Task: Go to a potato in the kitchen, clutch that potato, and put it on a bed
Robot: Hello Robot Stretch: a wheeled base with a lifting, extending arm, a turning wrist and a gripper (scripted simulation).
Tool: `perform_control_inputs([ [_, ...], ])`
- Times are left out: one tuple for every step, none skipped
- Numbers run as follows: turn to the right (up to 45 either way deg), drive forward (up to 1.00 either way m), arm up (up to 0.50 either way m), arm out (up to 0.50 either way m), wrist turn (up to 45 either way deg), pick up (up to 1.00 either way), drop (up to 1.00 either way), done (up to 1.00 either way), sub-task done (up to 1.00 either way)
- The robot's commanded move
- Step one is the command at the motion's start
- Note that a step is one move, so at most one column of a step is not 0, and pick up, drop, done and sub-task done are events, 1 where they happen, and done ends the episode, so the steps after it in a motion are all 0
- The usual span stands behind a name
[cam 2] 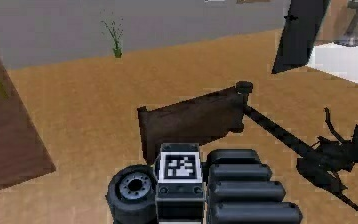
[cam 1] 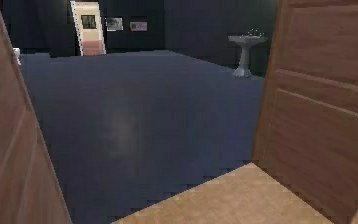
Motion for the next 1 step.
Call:
perform_control_inputs([
  [45.0,0.0,0.0,0.0,0.0,0.0,0.0,0.0,0.0],
])
